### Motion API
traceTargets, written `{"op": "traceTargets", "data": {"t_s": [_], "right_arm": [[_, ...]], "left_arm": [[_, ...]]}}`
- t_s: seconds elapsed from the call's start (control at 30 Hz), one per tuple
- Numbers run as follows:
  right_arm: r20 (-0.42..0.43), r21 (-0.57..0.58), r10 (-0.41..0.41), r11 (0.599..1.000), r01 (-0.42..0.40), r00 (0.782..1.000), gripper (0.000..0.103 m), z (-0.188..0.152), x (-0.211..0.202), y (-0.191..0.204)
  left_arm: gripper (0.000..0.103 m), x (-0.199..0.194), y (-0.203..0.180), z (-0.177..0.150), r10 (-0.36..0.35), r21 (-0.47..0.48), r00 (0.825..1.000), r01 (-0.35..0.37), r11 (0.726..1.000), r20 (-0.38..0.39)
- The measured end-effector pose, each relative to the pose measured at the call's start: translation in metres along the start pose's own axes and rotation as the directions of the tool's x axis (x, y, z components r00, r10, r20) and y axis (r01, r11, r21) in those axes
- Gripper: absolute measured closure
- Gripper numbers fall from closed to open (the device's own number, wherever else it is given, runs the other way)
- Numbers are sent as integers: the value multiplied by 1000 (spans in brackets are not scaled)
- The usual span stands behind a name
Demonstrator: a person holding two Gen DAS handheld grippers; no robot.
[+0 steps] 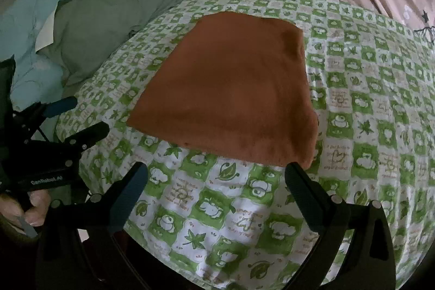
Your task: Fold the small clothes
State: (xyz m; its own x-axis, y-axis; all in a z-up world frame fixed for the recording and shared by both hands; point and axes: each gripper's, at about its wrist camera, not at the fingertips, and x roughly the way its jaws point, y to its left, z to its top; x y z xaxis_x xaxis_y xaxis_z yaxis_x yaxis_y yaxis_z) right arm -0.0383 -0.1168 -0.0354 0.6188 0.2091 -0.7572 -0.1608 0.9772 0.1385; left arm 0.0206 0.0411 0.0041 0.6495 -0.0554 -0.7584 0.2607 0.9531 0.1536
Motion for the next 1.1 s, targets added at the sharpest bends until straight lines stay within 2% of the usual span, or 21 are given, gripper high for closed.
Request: {"op": "traceTargets", "data": {"t_s": [1.1], "right_arm": [[4,-12,-18,1000,18,1000,2,13,-1,-10]], "left_arm": [[9,6,-5,12,21,23,1000,-21,1000,-2]]}}
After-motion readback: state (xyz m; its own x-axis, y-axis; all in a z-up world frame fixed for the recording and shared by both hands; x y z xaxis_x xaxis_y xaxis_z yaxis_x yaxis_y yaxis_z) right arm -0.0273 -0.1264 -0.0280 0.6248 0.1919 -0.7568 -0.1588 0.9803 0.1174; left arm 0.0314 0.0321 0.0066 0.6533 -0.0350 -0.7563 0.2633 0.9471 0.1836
